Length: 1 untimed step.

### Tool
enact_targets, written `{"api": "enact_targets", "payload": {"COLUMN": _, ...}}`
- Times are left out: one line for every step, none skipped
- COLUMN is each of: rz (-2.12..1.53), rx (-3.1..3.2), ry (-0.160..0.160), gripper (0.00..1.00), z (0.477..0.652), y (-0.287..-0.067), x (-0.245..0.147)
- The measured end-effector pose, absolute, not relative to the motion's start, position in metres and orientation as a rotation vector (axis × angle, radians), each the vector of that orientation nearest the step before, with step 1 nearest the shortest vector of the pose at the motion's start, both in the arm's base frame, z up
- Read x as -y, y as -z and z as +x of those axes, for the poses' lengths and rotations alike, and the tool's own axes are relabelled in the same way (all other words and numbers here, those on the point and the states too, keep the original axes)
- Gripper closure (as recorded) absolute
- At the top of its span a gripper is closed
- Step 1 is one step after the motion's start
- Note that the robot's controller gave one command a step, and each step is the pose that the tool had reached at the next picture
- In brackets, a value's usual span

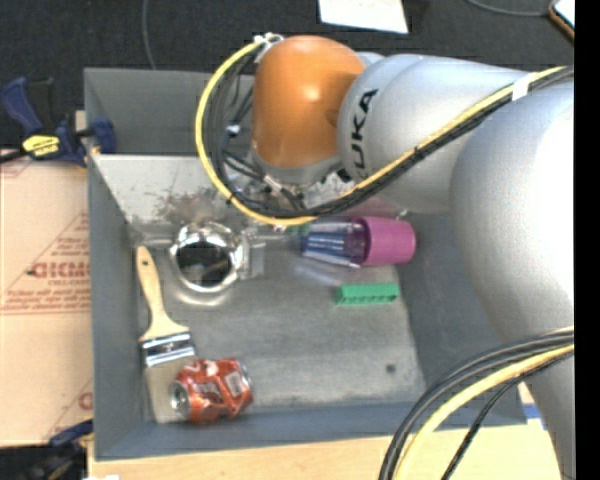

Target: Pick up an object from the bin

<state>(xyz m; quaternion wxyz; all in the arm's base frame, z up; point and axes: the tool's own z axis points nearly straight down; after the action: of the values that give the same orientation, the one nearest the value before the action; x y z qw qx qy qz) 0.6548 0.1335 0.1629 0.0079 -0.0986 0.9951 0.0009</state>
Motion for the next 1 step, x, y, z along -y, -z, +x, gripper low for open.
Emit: {"api": "enact_targets", "payload": {"rz": -0.9, "rx": -3.004, "ry": 0.0, "gripper": 0.0, "z": 0.645, "y": -0.1083, "x": -0.131}}
